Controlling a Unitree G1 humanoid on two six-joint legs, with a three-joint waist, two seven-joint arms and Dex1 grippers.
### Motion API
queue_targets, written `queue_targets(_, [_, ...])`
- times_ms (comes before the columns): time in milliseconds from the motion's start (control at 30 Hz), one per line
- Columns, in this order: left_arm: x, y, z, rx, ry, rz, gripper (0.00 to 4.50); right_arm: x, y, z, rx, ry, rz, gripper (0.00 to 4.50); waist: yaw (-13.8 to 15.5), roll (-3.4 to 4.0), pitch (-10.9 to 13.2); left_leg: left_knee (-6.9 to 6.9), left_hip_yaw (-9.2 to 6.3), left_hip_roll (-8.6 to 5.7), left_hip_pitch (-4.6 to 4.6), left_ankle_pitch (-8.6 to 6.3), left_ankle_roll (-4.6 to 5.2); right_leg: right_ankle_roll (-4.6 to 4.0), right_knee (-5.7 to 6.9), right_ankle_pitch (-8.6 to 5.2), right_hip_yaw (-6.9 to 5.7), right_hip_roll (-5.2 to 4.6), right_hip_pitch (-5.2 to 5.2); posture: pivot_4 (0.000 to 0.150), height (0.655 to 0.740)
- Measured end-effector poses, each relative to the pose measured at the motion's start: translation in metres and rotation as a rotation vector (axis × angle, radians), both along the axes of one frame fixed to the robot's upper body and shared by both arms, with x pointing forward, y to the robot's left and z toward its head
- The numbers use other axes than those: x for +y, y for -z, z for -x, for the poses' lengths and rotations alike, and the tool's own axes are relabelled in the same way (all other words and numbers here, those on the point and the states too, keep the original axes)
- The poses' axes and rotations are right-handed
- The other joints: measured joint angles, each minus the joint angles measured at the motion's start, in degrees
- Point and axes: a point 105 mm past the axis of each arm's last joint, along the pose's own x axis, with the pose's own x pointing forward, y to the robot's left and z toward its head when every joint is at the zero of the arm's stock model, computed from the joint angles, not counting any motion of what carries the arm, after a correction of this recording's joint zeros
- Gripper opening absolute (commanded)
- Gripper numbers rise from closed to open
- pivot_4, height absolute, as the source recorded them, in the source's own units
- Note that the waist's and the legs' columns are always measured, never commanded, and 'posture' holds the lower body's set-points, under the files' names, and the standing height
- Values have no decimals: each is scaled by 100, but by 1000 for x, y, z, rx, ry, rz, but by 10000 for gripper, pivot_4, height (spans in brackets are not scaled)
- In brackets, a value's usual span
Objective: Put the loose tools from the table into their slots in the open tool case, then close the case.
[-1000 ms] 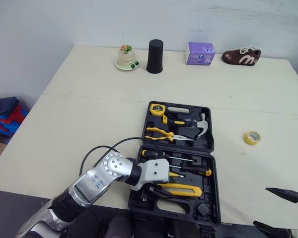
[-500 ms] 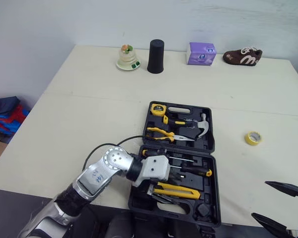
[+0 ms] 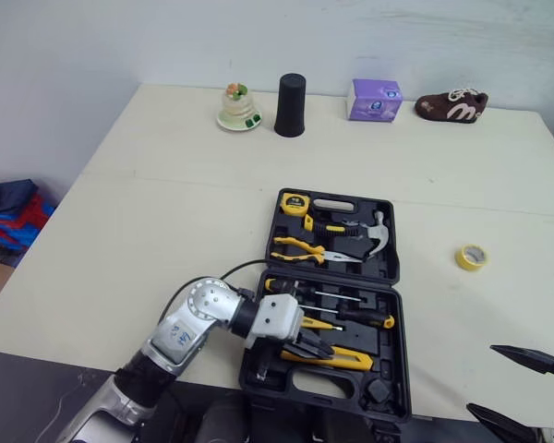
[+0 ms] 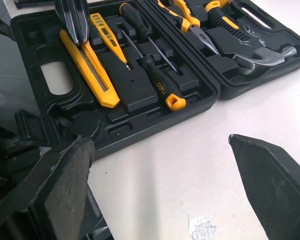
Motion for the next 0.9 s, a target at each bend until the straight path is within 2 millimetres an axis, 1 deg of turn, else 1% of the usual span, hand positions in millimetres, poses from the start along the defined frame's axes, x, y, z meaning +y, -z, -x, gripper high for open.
queue_targets(100, [1, 9, 4, 4, 15, -43, 450, -1, 1, 0, 4, 5, -5, 45000, -6, 1, -1, 0, 0, 2, 1, 0, 0, 0, 1, 0, -1, 1, 0, 1500, 7400])
queue_targets(233, [0, 14, -4, 0, -39, -82, 450, -4, 7, 1, 16, 14, -28, 45000, 1, 18, -12, 0, -3, -2, 15, -1, 3, -1, -2, 0, -4, -7, 18, 1500, 7400])
queue_targets(300, [-1, 16, -4, -1, -39, -94, 450, -5, 8, 2, 13, 18, -28, 45000, 9, 22, -15, -1, -7, -5, 27, -2, 6, -2, -8, -1, -10, -15, 33, 1500, 7400])
queue_targets(333, [1, 21, -5, -2, -50, -128, 450, -5, 9, 2, 14, 16, -27, 45000, 10, 25, -20, -1, -12, -5, 31, -3, 5, -3, -13, -2, -16, -15, 41, 1500, 7400])
queue_targets(367, [1, 21, -6, -9, -50, -140, 450, -6, 11, 3, 15, 16, -28, 45000, 8, 29, -28, -3, -20, -3, 34, -4, 3, -12, -19, -6, -23, -17, 52, 1500, 7400])
queue_targets(400, [2, 21, -6, -8, -51, -141, 450, -6, 12, 3, 18, 16, -30, 45000, 8, 29, -30, -4, -25, -4, 39, -5, 2, -45, -24, -25, -27, -19, 62, 1500, 7400])
queue_targets(433, [1, 22, -6, -5, -53, -145, 450, -7, 13, 3, 24, 21, -35, 45000, -2, 30, -34, -7, -27, -4, 41, -11, -8, -96, -26, -52, -28, -23, 68, 1500, 7400])
queue_targets(600, [0, 24, -7, -1, -70, -156, 450, -7, 16, 3, 31, 21, -46, 45000, 6, 51, -55, -8, -32, -11, 41, -13, -5, -96, -29, -52, -33, -33, 97, 1500, 7400])
queue_targets(733, [0, 24, -8, 1, -87, -144, 450, -10, 17, 2, 24, 35, -45, 45000, 13, 52, -56, -6, -33, -13, 41, -18, -14, -95, -31, -52, -35, -34, 99, 1500, 7400])
queue_targets(867, [3, 20, -9, 17, -111, -79, 450, -18, 18, -4, -17, 109, -50, 45000, 6, 52, -55, -5, -35, -13, 41, -15, -11, -94, -30, -51, -35, -37, 83, 1500, 7400])
queue_targets(900, [5, 16, -14, 22, -133, -52, 3284, -21, 18, -7, -35, 138, -56, 45000, 4, 54, -53, -4, -37, -13, 40, -13, -10, -92, -30, -50, -38, -37, 75, 1500, 7400])
